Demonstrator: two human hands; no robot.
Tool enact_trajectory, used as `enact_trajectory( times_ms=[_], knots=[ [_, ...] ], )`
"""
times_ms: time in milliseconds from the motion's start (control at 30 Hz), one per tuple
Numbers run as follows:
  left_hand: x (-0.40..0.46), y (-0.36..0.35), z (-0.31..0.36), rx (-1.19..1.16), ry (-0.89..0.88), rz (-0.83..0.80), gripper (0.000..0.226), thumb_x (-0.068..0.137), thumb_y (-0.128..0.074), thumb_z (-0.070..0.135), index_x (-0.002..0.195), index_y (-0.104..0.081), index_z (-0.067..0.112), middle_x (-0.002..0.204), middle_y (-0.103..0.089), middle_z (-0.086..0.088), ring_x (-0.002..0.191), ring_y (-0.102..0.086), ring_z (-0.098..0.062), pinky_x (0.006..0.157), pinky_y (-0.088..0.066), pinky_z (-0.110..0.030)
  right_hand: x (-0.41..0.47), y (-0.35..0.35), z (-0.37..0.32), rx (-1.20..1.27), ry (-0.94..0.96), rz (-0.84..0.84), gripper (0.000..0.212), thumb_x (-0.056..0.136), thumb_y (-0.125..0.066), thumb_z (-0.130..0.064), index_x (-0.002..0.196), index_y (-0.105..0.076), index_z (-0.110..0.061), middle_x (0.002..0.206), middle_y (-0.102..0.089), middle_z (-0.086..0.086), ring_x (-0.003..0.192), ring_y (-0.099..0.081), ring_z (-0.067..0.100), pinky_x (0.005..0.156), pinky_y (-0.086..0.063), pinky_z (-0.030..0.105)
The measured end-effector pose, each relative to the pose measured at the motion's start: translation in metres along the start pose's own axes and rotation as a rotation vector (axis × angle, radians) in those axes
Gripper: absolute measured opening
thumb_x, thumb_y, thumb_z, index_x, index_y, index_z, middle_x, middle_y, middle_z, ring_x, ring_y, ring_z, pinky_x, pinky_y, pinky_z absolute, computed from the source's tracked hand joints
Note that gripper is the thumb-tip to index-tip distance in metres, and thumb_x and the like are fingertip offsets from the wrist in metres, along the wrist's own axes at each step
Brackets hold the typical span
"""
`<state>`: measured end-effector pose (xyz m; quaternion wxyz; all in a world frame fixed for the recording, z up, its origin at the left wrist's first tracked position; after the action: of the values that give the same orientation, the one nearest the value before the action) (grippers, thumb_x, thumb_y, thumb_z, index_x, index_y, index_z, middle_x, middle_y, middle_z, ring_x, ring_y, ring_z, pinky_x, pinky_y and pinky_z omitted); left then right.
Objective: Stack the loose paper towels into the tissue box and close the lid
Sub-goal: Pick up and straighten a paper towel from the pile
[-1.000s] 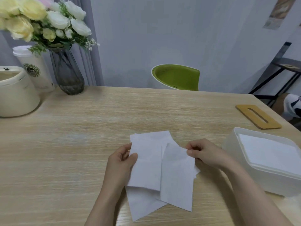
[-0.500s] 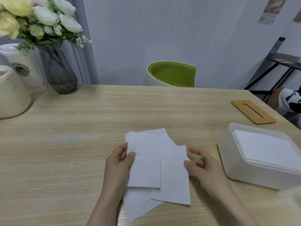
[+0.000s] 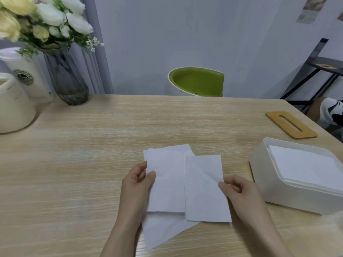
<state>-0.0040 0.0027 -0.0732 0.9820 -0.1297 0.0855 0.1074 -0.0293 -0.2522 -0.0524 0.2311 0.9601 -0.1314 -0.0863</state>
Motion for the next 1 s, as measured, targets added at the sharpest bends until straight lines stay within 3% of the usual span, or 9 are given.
enact_trajectory(
  times_ms=[67,200,300,500,667,800,1000],
  knots=[
    [0.001,0.001,-0.002,0.003,0.006,0.001,0.026,0.092,-0.058,-0.002,0.106,-0.067,0.017,0.09,-0.077,-0.001,0.075,-0.07,-0.011,0.062,-0.051,-0.023,0.002,0.008,-0.003,0.051,0.016,0.04,0.013,0.087,-0.067,-0.012,0.075,-0.067,-0.017,0.049,-0.06,-0.006,0.052,-0.055,0.004,0.059,-0.04,0.031],
    [0.002,0.002,-0.003,0.019,0.004,0.003,0.026,0.093,-0.055,-0.001,0.106,-0.067,0.018,0.086,-0.077,0.001,0.07,-0.069,-0.008,0.056,-0.05,-0.017,0.008,0.023,-0.006,0.13,0.034,0.085,0.011,0.088,-0.064,-0.009,0.078,-0.066,-0.014,0.055,-0.066,-0.001,0.058,-0.059,0.012,0.057,-0.042,0.027],
    [0.001,0.001,-0.003,0.037,-0.001,0.003,0.026,0.094,-0.053,0.0,0.105,-0.067,0.019,0.083,-0.076,0.003,0.069,-0.068,-0.008,0.059,-0.05,-0.02,0.012,0.029,-0.007,0.217,0.024,0.104,0.008,0.089,-0.063,-0.009,0.083,-0.065,-0.014,0.057,-0.069,-0.005,0.054,-0.062,0.001,0.052,-0.046,0.013],
    [0.001,0.002,-0.004,0.063,0.002,0.001,0.029,0.096,-0.049,0.002,0.107,-0.067,0.023,0.089,-0.076,0.004,0.074,-0.069,-0.008,0.06,-0.051,-0.019,0.009,0.004,-0.031,0.337,0.015,-0.027,0.004,0.089,-0.063,-0.009,0.089,-0.066,-0.007,0.062,-0.07,0.001,0.057,-0.063,0.01,0.058,-0.046,0.023],
    [0.002,0.002,-0.004,0.061,0.013,0.007,0.03,0.096,-0.048,0.002,0.105,-0.068,0.023,0.085,-0.076,0.005,0.07,-0.066,-0.005,0.057,-0.049,-0.016,0.0,-0.038,-0.043,0.375,-0.016,-0.173,0.002,0.089,-0.062,-0.006,0.09,-0.064,-0.005,0.045,-0.057,-0.009,0.039,-0.05,0.002,0.04,-0.036,0.013],
    [0.001,0.002,-0.004,0.056,0.015,0.014,0.03,0.096,-0.049,0.003,0.104,-0.068,0.024,0.077,-0.074,0.005,0.066,-0.064,-0.006,0.057,-0.048,-0.019,0.002,-0.06,-0.042,0.356,-0.029,-0.188,0.002,0.089,-0.064,-0.007,0.088,-0.063,-0.008,0.039,-0.045,-0.013,0.037,-0.042,-0.002,0.043,-0.032,0.012],
    [0.0,0.001,-0.004,0.016,0.031,0.002,0.029,0.098,-0.049,0.004,0.102,-0.07,0.023,0.088,-0.076,-0.004,0.076,-0.067,-0.016,0.066,-0.051,-0.028,0.006,-0.071,-0.04,0.318,-0.031,-0.181,0.003,0.089,-0.065,-0.009,0.087,-0.063,-0.011,0.039,-0.042,-0.014,0.038,-0.038,0.0,0.044,-0.03,0.015]
  ],
)
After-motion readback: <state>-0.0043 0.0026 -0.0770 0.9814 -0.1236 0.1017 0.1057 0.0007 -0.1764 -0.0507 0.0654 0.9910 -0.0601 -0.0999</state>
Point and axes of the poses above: each hand's wrist, its own x-axis towards the middle knuckle, its own y-axis out of the back of the hand, z = x × y, the point moved 5 cm from there along x, towards the middle knuckle
